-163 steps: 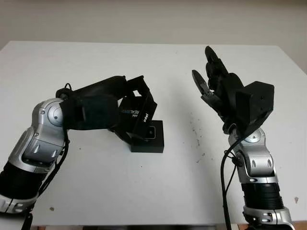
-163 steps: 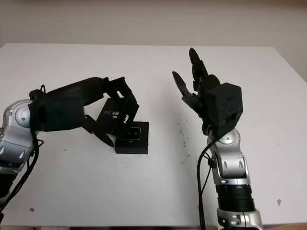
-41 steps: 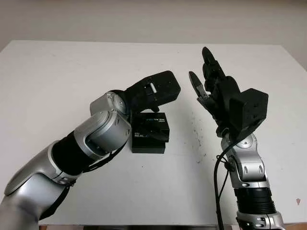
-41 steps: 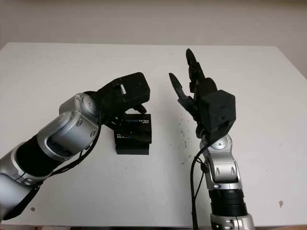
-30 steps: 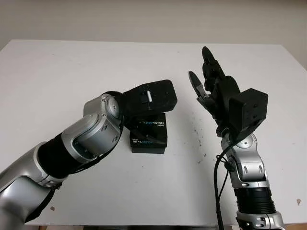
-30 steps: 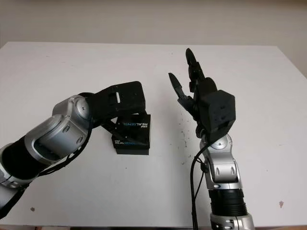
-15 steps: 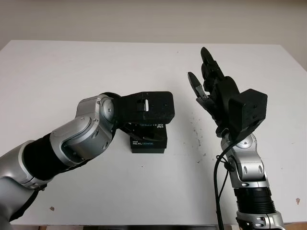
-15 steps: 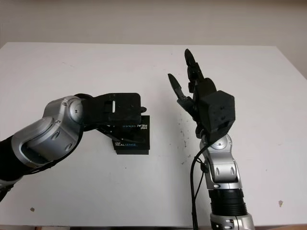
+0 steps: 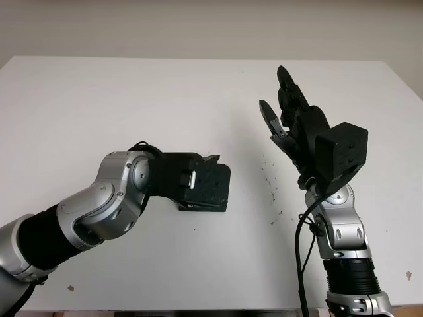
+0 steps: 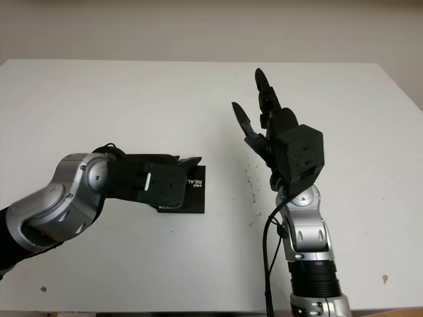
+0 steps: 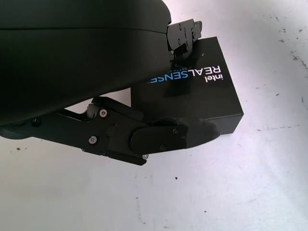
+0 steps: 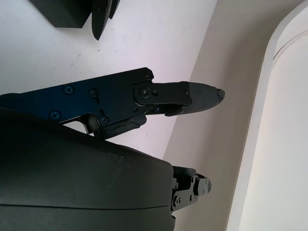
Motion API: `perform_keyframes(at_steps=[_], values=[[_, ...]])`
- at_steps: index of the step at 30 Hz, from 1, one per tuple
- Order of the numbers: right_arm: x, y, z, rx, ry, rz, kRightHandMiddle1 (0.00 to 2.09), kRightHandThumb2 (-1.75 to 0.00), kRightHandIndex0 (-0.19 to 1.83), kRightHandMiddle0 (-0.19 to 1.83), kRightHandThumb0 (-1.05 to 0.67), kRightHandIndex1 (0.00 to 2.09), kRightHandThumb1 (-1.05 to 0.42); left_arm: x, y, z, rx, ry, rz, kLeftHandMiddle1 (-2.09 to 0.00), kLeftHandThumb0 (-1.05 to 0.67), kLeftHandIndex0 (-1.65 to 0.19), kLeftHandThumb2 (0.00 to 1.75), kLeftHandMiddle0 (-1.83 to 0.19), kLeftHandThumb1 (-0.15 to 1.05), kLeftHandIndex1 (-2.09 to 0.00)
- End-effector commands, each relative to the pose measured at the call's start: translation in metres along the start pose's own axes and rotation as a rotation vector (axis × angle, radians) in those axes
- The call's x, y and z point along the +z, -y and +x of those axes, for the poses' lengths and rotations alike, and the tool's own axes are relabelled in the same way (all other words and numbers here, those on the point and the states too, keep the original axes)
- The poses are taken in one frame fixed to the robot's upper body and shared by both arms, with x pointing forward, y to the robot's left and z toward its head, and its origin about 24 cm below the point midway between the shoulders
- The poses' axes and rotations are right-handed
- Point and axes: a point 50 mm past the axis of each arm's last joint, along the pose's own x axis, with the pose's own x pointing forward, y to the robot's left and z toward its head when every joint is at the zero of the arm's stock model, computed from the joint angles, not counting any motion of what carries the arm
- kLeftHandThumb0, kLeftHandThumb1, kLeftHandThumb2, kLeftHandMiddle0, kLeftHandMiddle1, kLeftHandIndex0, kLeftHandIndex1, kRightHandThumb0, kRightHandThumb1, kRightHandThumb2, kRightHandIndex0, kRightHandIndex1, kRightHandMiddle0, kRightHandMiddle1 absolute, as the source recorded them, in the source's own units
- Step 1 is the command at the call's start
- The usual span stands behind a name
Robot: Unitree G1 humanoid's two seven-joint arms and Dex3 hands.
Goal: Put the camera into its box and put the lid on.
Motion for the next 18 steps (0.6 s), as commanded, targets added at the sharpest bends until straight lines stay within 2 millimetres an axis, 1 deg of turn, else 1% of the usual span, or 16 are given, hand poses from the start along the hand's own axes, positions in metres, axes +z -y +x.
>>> perform_keyframes(at_steps=[1, 5, 11, 13, 16, 18], values=[[0.004, 0.004, 0.001, -0.002, 0.023, -0.013, 0.05, -0.33, -0.04, 0.03, -0.60, 0.06, -1.05, -0.009, 0.005, 0.000, 0.016, -0.012, 0.006, 0.00, -0.62, 0.19, 0.47, 0.19, 1.05, 0.00], [0.004, 0.004, 0.001, -0.010, 0.021, -0.022, 0.06, -0.32, -0.02, 0.05, -0.60, 0.07, -1.05, -0.022, 0.007, 0.001, 0.087, -0.024, 0.083, 0.00, -0.64, 0.19, 0.50, 0.19, 1.05, 0.00], [0.004, 0.005, 0.001, -0.002, 0.021, -0.029, 0.06, -0.33, -0.02, 0.04, -0.59, 0.06, -1.05, -0.038, -0.001, 0.003, 0.151, -0.060, 0.090, 0.00, -0.66, 0.19, 0.55, 0.19, 1.05, 0.00], [0.004, 0.006, 0.001, -0.003, 0.021, -0.031, 0.06, -0.33, -0.01, 0.05, -0.59, 0.07, -1.05, -0.042, -0.005, 0.002, 0.184, -0.053, 0.041, 0.00, -0.67, 0.19, 0.57, 0.19, 1.05, 0.00], [0.004, 0.006, 0.002, 0.004, 0.020, -0.028, 0.06, -0.32, -0.02, 0.05, -0.59, 0.06, -1.05, -0.046, -0.019, -0.007, 0.260, -0.006, -0.093, 0.00, -0.70, 0.19, 0.56, 0.19, 1.05, 0.00], [0.004, 0.005, 0.003, 0.010, 0.015, -0.014, 0.05, -0.32, -0.03, 0.04, -0.59, 0.05, -1.05, -0.048, -0.026, -0.013, 0.325, 0.053, -0.216, 0.00, -0.69, 0.19, 0.50, 0.19, 1.05, 0.00]])
